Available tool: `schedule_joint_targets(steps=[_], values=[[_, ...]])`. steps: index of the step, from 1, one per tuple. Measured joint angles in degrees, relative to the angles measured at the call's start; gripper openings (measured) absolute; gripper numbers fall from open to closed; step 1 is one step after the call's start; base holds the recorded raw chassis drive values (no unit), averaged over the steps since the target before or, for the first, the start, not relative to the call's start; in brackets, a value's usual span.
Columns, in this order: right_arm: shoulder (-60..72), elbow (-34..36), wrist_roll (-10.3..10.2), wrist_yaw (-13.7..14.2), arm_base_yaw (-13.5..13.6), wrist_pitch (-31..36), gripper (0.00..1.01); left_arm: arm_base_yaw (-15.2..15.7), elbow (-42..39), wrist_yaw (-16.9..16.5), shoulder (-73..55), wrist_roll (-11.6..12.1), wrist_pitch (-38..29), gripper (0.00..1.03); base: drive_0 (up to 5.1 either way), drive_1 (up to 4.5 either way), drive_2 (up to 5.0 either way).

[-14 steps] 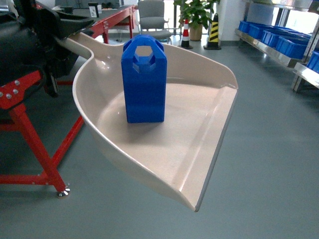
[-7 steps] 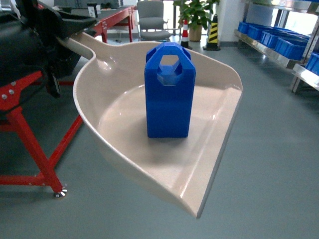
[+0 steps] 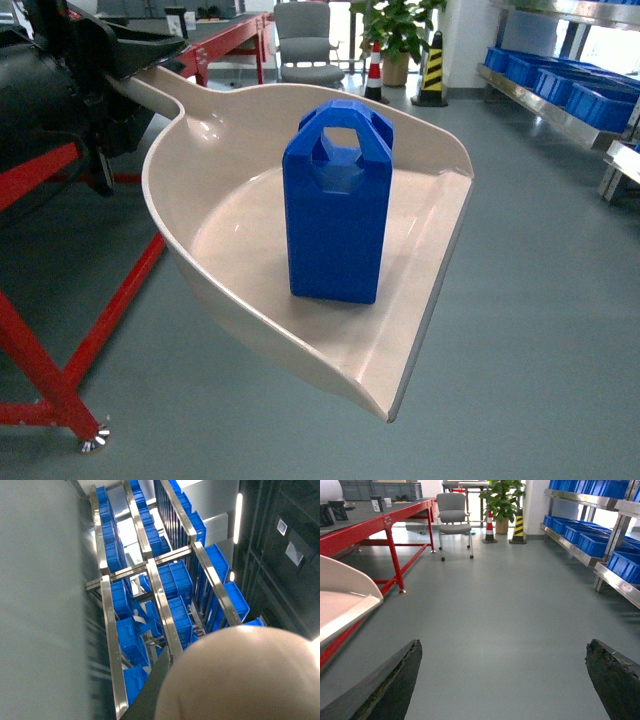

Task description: Place part in tray to right shelf

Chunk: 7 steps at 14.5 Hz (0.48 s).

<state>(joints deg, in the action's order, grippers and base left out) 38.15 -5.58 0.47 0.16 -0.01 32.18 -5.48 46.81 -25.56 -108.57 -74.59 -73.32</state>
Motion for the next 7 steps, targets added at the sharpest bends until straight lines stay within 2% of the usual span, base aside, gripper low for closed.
schedule_joint_targets(steps=[7], values=[[0.0,0.0,0.0,0.0,0.0,0.1,0.98,0.0,0.0,0.0,0.0,0.0,0.0,0.12,0.1,4.32,-4.1]])
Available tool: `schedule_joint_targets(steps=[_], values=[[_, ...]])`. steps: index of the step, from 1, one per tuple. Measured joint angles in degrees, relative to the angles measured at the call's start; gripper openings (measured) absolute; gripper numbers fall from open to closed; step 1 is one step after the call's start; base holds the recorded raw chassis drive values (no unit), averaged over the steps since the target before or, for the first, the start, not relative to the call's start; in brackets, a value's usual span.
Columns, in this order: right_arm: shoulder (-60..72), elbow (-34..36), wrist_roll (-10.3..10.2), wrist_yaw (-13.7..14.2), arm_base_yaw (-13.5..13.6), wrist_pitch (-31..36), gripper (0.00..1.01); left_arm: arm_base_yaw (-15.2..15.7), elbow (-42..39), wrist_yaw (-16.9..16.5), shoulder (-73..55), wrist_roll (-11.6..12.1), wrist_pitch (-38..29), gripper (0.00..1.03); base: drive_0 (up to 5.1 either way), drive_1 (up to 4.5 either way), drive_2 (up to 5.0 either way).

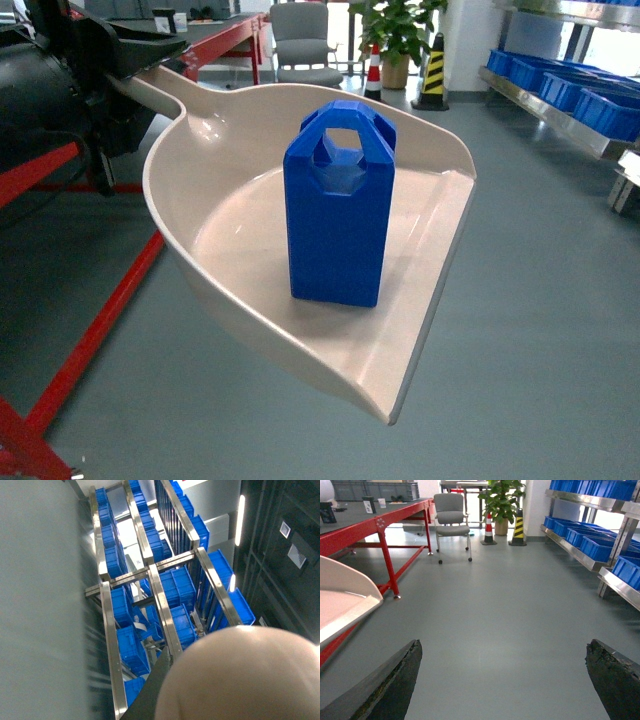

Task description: Place part in tray to right shelf

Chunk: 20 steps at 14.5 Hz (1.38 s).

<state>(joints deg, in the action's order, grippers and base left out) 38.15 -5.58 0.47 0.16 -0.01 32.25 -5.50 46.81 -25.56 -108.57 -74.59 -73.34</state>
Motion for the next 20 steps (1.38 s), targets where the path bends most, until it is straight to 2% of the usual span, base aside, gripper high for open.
schedule_joint_targets(steps=[20], values=[[0.0,0.1,0.0,0.0,0.0,-0.2,0.98,0.0,0.0,-0.2,0.0,0.0,0.3,0.12,0.0,4.22,-4.2]])
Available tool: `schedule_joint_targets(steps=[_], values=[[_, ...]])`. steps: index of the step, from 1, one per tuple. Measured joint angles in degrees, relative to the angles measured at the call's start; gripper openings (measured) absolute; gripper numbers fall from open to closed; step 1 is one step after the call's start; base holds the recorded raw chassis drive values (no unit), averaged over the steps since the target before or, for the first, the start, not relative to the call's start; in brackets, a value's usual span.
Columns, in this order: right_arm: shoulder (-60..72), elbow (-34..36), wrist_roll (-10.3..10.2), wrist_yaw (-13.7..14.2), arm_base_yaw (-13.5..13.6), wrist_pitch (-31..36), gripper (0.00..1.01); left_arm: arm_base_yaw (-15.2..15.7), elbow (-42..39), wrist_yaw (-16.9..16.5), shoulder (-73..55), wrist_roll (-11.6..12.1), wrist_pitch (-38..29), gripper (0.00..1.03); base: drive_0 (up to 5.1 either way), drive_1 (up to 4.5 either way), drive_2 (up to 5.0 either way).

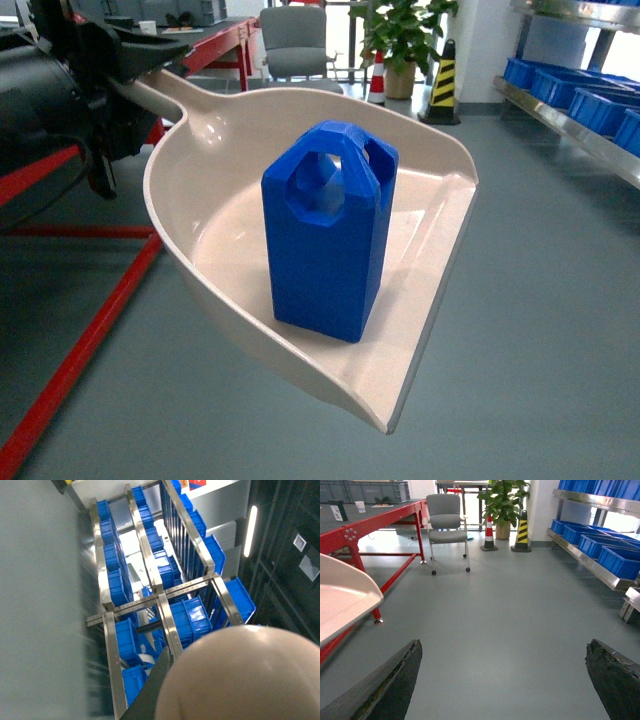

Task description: Place part in tray to right shelf

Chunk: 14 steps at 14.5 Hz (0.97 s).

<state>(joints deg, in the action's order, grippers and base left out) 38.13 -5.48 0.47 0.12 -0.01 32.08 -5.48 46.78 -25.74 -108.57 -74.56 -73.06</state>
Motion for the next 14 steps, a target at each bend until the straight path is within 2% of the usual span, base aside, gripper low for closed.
schedule_joint_targets(steps=[14], values=[[0.0,0.0,0.0,-0.1,0.0,0.1,0.98,0.0,0.0,0.2,0.1,0.0,-0.5,0.12,0.0,4.23,-4.2]])
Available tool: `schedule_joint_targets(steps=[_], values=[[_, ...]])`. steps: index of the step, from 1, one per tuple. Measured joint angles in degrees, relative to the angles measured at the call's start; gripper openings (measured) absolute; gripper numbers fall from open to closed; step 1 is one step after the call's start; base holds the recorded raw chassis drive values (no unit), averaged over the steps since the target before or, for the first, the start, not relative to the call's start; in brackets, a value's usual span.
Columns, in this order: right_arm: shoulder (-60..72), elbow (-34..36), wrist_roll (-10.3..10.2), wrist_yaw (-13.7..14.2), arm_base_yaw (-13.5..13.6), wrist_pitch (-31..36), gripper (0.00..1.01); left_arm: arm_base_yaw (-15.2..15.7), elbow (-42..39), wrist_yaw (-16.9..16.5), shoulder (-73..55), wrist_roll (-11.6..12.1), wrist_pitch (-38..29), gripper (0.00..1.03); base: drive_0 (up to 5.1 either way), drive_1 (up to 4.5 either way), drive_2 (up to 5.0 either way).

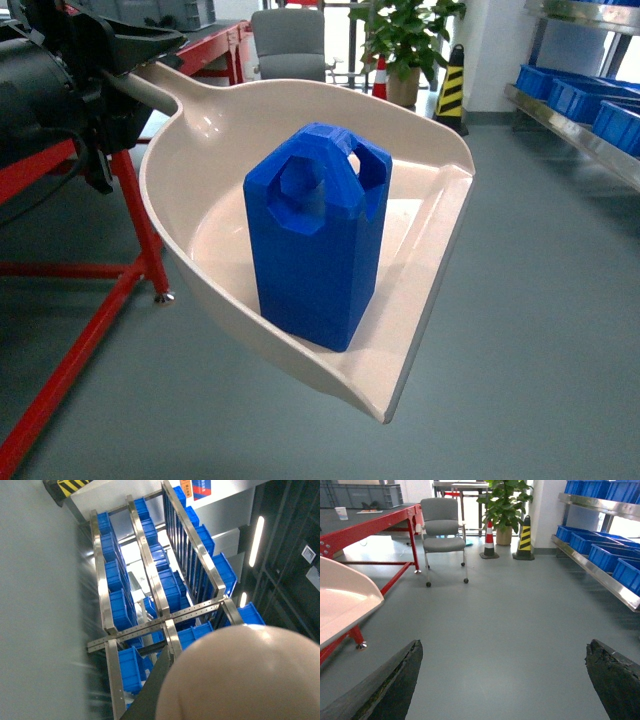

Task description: Place part in tray to right shelf

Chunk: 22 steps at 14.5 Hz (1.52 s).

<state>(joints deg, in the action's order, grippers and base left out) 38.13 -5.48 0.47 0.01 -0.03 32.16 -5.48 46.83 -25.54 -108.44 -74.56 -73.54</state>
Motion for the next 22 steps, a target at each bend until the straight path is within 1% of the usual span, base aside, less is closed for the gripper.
schedule_joint_targets(steps=[21,22], values=[[0.1,0.1,0.0,0.0,0.0,-0.3,0.98,0.0,0.0,0.0,0.2,0.0,0.3,0.12,0.0,4.20,-4.2],[0.2,0.1,0.0,-0.1,0.0,0.0,0.98,0.1,0.1,0.0,0.2,0.0,0.0,0.12,-1.9,-1.88,-1.9]])
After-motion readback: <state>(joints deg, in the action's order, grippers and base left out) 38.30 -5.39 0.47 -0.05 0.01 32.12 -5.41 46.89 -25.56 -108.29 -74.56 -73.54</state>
